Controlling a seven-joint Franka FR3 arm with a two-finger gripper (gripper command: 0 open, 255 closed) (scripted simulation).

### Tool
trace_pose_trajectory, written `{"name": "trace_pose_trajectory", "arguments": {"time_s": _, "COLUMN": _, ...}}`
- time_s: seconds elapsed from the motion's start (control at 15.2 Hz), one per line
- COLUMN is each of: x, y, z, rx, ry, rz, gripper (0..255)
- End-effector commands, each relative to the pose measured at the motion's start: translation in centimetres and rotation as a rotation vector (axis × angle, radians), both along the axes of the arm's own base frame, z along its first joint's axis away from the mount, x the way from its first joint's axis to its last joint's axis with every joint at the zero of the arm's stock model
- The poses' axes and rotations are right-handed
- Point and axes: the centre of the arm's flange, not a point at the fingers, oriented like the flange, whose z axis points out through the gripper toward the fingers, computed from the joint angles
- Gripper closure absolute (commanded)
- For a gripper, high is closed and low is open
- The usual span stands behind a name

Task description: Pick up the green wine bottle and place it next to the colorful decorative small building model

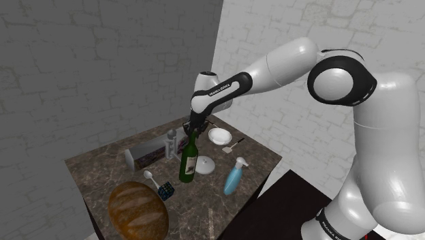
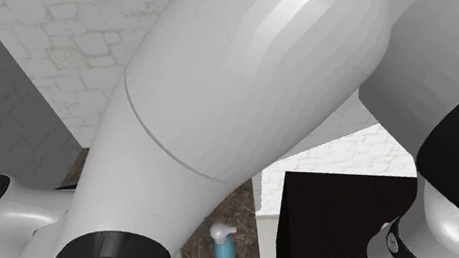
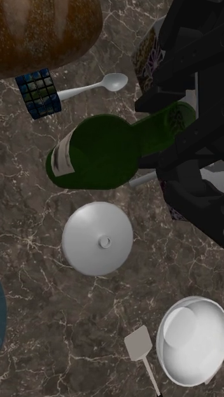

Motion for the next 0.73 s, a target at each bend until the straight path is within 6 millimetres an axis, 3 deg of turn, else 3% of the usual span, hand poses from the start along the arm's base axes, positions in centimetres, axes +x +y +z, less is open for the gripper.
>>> {"name": "trace_pose_trajectory", "arguments": {"time_s": 0.0, "x": 0.0, "y": -0.1, "z": -1.0, "rx": 0.000, "ry": -0.001, "rz": 0.000, "gripper": 255}}
{"name": "trace_pose_trajectory", "arguments": {"time_s": 0.2, "x": 0.0, "y": -0.1, "z": -2.6, "rx": 0.000, "ry": -0.001, "rz": 0.000, "gripper": 255}}
{"name": "trace_pose_trajectory", "arguments": {"time_s": 0.66, "x": 0.0, "y": -0.1, "z": -2.6, "rx": 0.000, "ry": -0.001, "rz": 0.000, "gripper": 255}}
